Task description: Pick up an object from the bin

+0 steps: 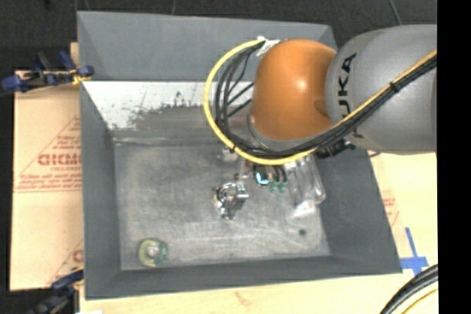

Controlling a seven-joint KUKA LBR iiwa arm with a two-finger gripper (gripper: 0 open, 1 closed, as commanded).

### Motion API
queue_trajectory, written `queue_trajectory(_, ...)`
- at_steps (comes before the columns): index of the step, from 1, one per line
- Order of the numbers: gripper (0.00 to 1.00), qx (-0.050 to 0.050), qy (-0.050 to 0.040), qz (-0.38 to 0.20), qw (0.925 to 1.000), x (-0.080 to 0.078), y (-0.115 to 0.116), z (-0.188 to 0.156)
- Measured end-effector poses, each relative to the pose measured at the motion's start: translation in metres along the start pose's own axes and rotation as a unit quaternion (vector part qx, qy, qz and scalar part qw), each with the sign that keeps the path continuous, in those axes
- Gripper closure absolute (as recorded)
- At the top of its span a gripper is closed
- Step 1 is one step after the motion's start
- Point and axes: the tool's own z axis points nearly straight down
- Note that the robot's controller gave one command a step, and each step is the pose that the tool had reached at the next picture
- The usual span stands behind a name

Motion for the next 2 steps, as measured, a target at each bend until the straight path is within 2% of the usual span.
queue_trajectory(1,0.00,0.002,-0.0003,-0.024,0.9997,-0.0231,-0.0596,0.1081)
queue_trajectory(2,1.00,0.000,-0.0042,-0.024,0.9997,-0.0251,-0.0569,0.1035)
